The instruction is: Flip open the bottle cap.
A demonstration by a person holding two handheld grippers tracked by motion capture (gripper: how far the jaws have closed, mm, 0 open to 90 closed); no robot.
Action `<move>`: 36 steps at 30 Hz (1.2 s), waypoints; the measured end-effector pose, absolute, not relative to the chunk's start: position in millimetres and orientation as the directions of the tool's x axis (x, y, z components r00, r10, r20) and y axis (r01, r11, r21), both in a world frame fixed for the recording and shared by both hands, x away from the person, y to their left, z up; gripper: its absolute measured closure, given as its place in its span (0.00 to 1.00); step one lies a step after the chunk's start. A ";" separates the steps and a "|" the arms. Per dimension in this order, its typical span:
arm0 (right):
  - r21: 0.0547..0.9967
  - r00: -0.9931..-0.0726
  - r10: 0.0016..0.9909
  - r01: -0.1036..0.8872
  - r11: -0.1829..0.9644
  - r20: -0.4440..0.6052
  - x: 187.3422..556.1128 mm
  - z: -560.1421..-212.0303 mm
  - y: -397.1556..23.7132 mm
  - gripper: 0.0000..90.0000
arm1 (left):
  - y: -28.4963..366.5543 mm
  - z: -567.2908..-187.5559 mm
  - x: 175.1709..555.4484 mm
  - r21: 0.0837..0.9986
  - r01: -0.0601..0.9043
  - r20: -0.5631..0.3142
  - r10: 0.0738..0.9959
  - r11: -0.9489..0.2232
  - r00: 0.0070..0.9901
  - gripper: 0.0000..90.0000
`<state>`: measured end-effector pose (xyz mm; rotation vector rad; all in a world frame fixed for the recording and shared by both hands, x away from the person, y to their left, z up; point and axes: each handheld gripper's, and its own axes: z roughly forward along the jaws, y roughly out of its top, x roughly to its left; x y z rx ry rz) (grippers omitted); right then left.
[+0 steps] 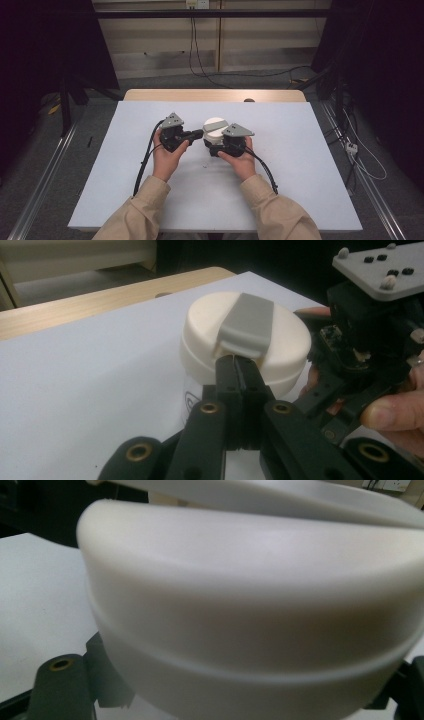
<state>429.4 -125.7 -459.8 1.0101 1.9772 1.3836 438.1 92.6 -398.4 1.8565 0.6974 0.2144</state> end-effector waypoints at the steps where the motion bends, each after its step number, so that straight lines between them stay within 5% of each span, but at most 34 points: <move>1: 0.939 -0.587 0.810 0.280 0.200 0.002 429.4 -459.8 -125.7 0.21 | 92.3 -397.2 438.2 0.902 0.360 -0.177 0.557 -0.238 0.811 1.00; 36: 0.939 -0.587 0.810 0.279 0.204 -0.001 429.6 -460.7 -125.4 0.21 | 80.9 -374.0 448.4 0.911 0.339 -0.165 0.544 -0.235 0.822 1.00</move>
